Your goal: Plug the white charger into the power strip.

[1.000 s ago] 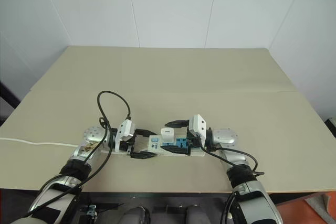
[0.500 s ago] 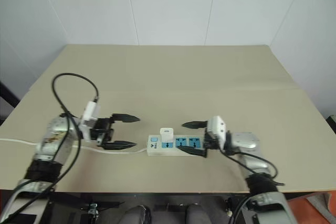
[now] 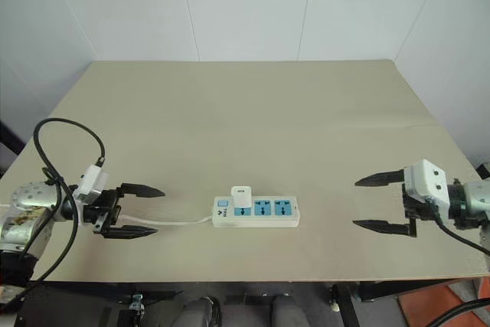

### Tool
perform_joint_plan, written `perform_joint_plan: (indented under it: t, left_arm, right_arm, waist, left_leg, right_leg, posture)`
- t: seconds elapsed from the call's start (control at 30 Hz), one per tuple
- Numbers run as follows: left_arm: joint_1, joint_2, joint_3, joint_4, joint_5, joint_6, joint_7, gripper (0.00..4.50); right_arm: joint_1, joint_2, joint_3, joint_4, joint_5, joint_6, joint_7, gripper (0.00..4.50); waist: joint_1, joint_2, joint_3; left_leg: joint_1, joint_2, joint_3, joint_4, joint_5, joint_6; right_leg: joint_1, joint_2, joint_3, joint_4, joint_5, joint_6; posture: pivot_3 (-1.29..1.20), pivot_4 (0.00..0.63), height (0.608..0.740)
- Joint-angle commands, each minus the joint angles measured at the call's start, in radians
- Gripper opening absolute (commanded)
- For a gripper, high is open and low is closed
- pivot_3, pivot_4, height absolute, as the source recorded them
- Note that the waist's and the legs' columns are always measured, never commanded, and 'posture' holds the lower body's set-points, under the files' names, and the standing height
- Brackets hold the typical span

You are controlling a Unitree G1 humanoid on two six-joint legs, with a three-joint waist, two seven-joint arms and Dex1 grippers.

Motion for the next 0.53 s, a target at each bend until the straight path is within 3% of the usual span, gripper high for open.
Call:
perform_joint_plan:
  t: [0.03,0.53]
  left_arm:
    - [-0.003,-0.006,0.028,-0.013,-0.004,-0.023,-0.005,4.47]
    - [-0.016,-0.013,0.009,0.019,-0.001,-0.035,-0.005,4.47]
  right_arm:
    - [0.022,-0.028,-0.057,-0.061,0.034,0.038,0.004,4.5]
    - [0.087,-0.024,-0.114,-0.13,0.02,0.072,-0.045,4.5]
  waist:
    - [-0.001,0.0,0.0]
    - [0.0,0.0,0.0]
  left_leg:
    - [0.0,0.0,0.0,0.0,0.0,0.0]
    - [0.0,0.0,0.0,0.0,0.0,0.0]
  right_leg:
    - [0.0,0.0,0.0,0.0,0.0,0.0]
    - [0.0,0.0,0.0,0.0,0.0,0.0]
  posture:
    - [0.0,0.15,0.74]
    - [0.0,0.15,0.74]
